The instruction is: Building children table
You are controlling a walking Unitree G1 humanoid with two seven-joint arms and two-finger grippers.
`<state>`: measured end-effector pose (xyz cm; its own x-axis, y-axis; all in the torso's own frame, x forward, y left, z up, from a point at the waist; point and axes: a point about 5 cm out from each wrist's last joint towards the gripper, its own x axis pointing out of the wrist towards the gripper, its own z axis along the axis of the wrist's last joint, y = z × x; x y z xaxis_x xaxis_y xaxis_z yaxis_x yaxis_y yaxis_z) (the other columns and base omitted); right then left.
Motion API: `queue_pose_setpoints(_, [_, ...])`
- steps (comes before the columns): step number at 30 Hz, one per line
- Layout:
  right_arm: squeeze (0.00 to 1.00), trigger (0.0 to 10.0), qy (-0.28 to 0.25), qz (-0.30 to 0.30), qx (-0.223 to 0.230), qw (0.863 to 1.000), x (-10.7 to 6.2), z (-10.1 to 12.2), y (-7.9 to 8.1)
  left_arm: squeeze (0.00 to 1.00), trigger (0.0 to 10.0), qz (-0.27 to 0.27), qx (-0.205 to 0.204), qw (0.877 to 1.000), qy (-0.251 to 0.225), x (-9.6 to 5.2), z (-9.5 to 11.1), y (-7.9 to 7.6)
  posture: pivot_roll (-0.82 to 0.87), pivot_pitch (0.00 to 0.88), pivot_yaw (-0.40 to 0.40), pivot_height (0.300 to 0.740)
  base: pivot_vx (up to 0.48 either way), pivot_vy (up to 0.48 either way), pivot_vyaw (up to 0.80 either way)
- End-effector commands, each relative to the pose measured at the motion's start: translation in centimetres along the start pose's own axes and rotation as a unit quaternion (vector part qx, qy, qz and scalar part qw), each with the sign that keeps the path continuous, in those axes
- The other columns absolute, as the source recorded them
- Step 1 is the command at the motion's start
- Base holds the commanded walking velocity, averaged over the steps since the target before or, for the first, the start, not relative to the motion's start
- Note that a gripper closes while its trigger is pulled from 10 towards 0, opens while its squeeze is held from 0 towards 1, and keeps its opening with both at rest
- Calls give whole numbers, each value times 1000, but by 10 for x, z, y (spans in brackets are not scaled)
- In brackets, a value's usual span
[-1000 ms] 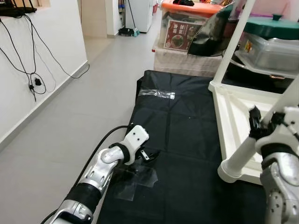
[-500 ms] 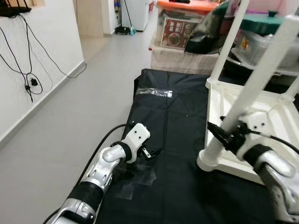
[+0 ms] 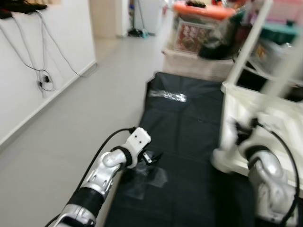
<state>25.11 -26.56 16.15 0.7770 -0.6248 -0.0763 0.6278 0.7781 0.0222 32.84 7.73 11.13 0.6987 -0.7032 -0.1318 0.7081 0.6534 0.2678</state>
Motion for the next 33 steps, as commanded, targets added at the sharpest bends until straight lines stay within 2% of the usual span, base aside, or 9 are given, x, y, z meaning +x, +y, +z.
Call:
queue_pose_setpoints(1, [0, 0, 68, -104, -55, 991, -3, -26, -33, 0, 10000, -4, 1, 1000, -3, 0, 1, -1, 100, 0, -106, 740, 0, 0, 0])
queue_pose_setpoints(4, [0, 784, 83, -78, -54, 992, -23, -35, -21, 0, 10000, -9, 3, 1000, -2, 0, 1, -1, 89, 0, -89, 740, 0, 0, 0])
queue_pose_setpoints(5, [0, 10000, 73, -25, -67, 995, -31, -33, -5, 0, 10000, -12, 4, 1000, -1, 0, 1, -1, 78, 0, -81, 740, 0, 0, 0])
queue_pose_setpoints(10, [0, 10000, 41, 66, -49, 996, -42, -26, 21, 0, 10000, -17, 6, 1000, 1, 0, 0, -1, 77, 0, -81, 740, 0, 0, 0])
queue_pose_setpoints(11, [1000, 10000, 26, 73, -32, 996, -42, -18, 24, 0, 10000, -17, 7, 1000, -1, 1, 2, 0, 77, 0, -81, 740, 0, 0, 0])
queue_pose_setpoints(15, [1000, 10000, -21, 151, 8, 988, -27, 11, 29, 0, 10000, -13, 6, 1000, -5, 3, 5, 1, 89, 0, -93, 740, 0, 0, 0])
queue_pose_setpoints(16, [0, 10000, -59, 219, 7, 974, -22, 30, 33, 0, 10000, -11, 6, 1000, -6, 3, 5, 2, 88, 0, -93, 740, 0, 0, 0])
queue_pose_setpoints(24, [0, 10000, -83, 523, -35, 848, -44, 42, 63, 0, 10000, -13, 3, 1000, -10, 7, 6, -3, 98, 0, -106, 740, 0, 0, 0])
queue_pose_setpoints(33, [0, 10000, -18, 558, -25, 829, -17, 12, 85, 0, 10000, -11, 5, 1000, -10, 6, 6, -1, 121, 0, -115, 740, 0, 0, 0])
